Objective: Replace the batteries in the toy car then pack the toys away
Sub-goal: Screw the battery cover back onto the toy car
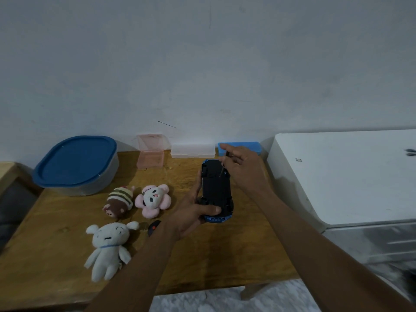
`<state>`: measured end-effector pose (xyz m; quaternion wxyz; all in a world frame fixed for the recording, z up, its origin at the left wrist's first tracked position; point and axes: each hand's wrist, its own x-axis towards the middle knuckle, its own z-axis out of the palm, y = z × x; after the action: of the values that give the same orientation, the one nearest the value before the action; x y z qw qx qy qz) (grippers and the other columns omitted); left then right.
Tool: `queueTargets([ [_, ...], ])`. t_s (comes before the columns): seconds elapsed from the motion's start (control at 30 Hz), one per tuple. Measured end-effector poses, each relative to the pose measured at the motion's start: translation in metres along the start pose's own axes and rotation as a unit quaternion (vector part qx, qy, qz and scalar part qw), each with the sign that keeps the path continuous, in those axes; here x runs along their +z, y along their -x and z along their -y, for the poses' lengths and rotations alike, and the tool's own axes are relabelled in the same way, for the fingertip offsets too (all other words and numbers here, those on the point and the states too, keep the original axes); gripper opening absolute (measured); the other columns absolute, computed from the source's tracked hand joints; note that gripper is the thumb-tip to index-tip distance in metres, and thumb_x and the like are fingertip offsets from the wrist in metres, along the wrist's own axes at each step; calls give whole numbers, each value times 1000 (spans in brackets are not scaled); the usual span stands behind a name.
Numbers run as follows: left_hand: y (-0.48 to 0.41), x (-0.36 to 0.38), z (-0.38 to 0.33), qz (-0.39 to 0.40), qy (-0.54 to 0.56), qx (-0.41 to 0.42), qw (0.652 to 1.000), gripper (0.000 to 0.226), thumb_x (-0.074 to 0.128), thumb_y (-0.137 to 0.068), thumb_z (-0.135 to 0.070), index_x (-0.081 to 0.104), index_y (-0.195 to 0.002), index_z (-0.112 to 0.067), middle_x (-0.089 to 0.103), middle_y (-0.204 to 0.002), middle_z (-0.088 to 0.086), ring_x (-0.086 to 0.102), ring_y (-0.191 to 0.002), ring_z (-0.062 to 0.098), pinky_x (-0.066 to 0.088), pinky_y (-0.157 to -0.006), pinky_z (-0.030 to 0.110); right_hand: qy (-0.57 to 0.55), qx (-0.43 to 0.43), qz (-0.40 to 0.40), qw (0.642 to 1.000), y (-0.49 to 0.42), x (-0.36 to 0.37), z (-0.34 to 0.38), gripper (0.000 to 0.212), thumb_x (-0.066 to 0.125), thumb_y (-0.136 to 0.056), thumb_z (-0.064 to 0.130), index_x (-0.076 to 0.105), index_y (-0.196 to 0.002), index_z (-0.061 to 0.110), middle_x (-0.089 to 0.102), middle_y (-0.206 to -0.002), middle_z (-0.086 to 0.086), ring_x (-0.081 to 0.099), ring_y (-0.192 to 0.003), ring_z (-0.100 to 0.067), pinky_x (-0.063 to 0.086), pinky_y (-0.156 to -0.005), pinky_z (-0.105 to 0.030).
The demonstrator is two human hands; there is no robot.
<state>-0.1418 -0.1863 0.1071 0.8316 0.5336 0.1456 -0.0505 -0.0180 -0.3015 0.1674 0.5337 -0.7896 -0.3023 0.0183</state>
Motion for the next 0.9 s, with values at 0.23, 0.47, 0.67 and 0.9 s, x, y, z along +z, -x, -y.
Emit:
queueTargets([
  [0.23,-1,-1,-1,-8,5,0,1000,108,62,-80,19,19,-146,-54,63,-130,8,61,-118,30,49,-97,53,-2,8,1,1000,-3,1,0,33,57,-94,8,63,-126,15,71,-105,-1,66,-98,-11,52,-87,-15],
  [0.47,0,-2,0,-10,3,-1,1000,108,62,-80,19,18,-146,-54,61,-132,8,59,-121,31,45,-101,57,-11,16,25,1000,-4,2,-1,35,52,-95,3,61,-127,13,71,-100,1,66,-95,-7,55,-90,-24],
  [0.67,1,1,1,-12,-1,-1,1000,107,60,-81,19,18,-145,-56,62,-130,5,61,-117,29,50,-96,54,-37,29,56,997,2,0,-4,39,53,-96,6,56,-132,22,69,-103,2,66,-98,-7,56,-87,-27],
  [0.9,-1,7,3,-6,-8,-10,1000,109,62,-80,18,16,-146,-55,60,-134,8,58,-122,30,43,-102,58,-36,35,34,998,6,-7,-8,36,52,-97,7,58,-129,23,69,-98,4,68,-91,-8,59,-84,-31],
])
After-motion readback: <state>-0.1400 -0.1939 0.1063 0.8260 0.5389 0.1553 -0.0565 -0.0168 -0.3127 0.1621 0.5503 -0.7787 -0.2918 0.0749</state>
